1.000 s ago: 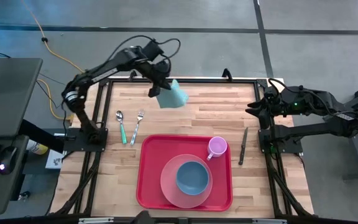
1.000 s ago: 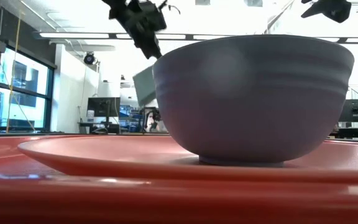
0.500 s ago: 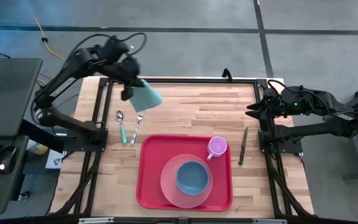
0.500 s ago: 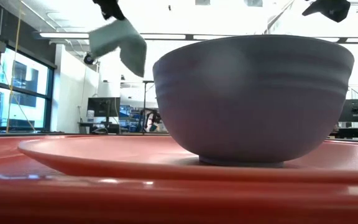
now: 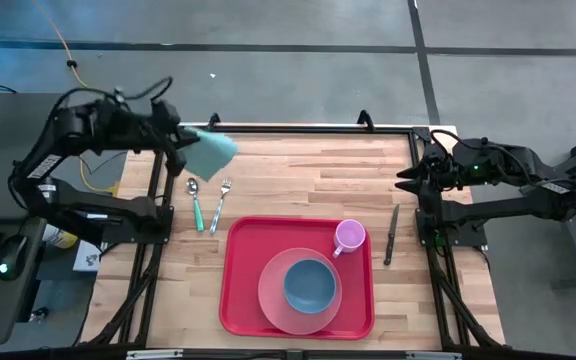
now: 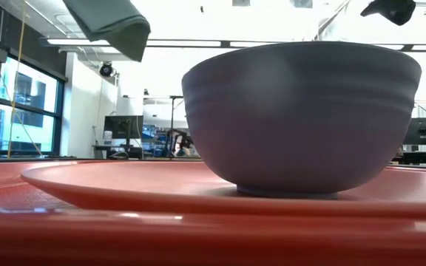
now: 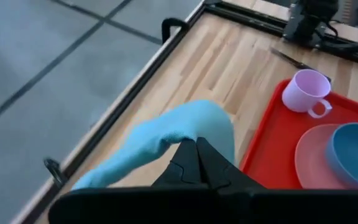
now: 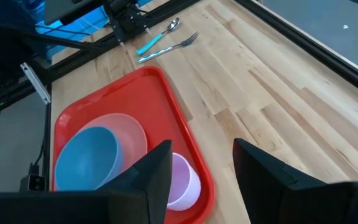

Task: Set up tray
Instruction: Put the blue napkin on the tray to the left of the pink plate

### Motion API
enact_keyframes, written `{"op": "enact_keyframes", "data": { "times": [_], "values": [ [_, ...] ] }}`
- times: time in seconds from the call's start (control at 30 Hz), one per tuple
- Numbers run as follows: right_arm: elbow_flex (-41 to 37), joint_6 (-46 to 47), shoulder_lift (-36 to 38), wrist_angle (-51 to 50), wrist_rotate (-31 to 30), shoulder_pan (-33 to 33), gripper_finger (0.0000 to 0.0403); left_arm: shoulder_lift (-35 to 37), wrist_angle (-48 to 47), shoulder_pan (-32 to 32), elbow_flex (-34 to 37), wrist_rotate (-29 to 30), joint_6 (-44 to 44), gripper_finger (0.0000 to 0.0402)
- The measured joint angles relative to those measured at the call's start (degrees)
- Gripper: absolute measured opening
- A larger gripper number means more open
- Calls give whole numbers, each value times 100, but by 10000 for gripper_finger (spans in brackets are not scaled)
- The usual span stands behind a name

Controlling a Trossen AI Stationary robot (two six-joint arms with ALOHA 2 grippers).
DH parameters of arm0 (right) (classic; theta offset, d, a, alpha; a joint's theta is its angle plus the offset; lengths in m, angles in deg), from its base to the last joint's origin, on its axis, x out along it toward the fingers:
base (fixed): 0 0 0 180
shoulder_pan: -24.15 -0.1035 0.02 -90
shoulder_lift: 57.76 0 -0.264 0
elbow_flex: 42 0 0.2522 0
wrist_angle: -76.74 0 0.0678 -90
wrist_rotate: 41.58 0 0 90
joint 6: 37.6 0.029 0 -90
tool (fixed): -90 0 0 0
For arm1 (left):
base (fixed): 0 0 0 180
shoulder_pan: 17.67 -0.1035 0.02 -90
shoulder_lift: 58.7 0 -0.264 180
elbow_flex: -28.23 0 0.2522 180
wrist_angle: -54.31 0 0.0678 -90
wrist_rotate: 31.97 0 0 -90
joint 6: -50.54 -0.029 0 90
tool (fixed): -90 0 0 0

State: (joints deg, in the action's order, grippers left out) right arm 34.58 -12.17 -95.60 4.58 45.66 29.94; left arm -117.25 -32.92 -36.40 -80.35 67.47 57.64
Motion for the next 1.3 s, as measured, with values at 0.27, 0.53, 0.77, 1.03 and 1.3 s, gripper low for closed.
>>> {"op": "enact_keyframes", "data": {
  "times": [0.27, 0.53, 0.77, 1.03, 1.3],
  "values": [
    [0, -175, 1, 0, 11, 0, 149, 65, 256, 1934, 1090, 1177, 1938, 8],
    [0, -330, 7, 0, 67, 0, 149, 44, 756, 3929, 2033, 2383, 4031, 8],
    [0, -361, 7, 0, 222, 1, 149, -271, 793, 5228, 2518, 3170, 5957, 8],
    [0, -345, 7, 0, 367, 0, 149, -1056, 1374, 5682, 2907, 2952, 7097, 7],
    [0, -302, 7, 2, 564, 2, 149, -1646, 3063, 5701, 3485, 2672, 7201, 7]
  ]
}}
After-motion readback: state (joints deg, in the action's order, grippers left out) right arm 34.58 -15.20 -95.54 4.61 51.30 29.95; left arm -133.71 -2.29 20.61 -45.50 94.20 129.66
